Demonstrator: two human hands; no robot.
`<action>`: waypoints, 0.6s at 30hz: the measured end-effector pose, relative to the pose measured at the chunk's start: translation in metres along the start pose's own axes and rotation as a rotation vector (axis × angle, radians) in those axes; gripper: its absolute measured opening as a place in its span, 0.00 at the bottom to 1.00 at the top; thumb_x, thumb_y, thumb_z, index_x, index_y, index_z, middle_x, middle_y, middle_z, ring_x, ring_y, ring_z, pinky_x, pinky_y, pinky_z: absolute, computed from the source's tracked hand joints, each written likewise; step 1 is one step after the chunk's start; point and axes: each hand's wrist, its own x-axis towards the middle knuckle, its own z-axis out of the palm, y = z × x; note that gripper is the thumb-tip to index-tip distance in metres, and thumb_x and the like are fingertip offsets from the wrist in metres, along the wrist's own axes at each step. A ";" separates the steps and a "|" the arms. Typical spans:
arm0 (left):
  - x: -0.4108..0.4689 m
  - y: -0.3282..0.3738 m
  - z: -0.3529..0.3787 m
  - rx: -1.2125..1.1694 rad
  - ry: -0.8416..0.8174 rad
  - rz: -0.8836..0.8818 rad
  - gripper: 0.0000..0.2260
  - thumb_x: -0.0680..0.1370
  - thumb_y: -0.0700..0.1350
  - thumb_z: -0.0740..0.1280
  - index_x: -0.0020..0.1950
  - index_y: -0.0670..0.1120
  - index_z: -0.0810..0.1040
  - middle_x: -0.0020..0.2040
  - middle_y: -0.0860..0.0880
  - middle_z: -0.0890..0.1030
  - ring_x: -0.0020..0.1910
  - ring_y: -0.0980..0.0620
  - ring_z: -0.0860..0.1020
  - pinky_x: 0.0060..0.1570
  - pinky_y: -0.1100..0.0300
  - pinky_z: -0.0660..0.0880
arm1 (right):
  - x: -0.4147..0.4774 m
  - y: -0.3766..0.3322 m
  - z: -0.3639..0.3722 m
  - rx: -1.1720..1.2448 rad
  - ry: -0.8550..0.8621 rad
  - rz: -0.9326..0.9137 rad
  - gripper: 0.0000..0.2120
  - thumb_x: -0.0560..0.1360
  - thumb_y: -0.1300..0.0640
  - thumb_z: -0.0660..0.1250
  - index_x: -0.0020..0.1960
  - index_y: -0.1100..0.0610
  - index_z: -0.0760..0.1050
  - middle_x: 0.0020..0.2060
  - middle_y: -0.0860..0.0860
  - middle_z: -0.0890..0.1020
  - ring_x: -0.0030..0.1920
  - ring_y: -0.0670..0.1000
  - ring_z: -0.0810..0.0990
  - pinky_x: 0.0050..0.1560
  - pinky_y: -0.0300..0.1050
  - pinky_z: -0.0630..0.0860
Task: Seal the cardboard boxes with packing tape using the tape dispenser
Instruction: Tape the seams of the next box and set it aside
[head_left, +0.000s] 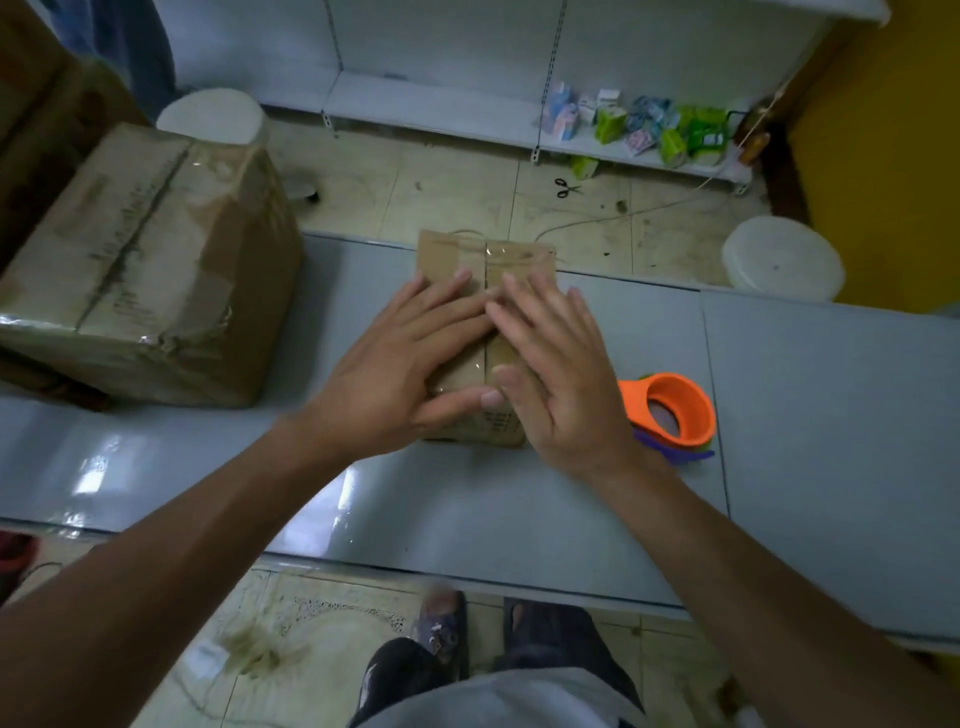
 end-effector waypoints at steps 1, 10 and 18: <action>-0.002 0.000 0.005 -0.048 0.060 -0.012 0.27 0.82 0.60 0.55 0.73 0.43 0.70 0.75 0.48 0.67 0.78 0.46 0.59 0.76 0.46 0.53 | -0.001 0.000 0.011 0.060 0.077 0.030 0.26 0.83 0.47 0.47 0.67 0.63 0.74 0.69 0.58 0.72 0.73 0.57 0.65 0.73 0.62 0.58; 0.003 0.027 0.048 -0.815 0.644 -0.425 0.20 0.82 0.42 0.50 0.74 0.37 0.60 0.76 0.33 0.61 0.77 0.37 0.59 0.74 0.37 0.56 | -0.008 -0.012 0.055 0.661 0.503 0.375 0.22 0.81 0.58 0.45 0.72 0.65 0.60 0.73 0.64 0.63 0.75 0.61 0.60 0.74 0.60 0.57; -0.008 0.017 0.056 -0.889 0.482 -0.430 0.40 0.81 0.65 0.51 0.78 0.34 0.49 0.79 0.37 0.52 0.78 0.41 0.54 0.74 0.38 0.55 | -0.010 -0.010 0.050 0.728 0.373 0.402 0.26 0.83 0.49 0.46 0.76 0.64 0.53 0.76 0.63 0.57 0.77 0.59 0.54 0.75 0.65 0.53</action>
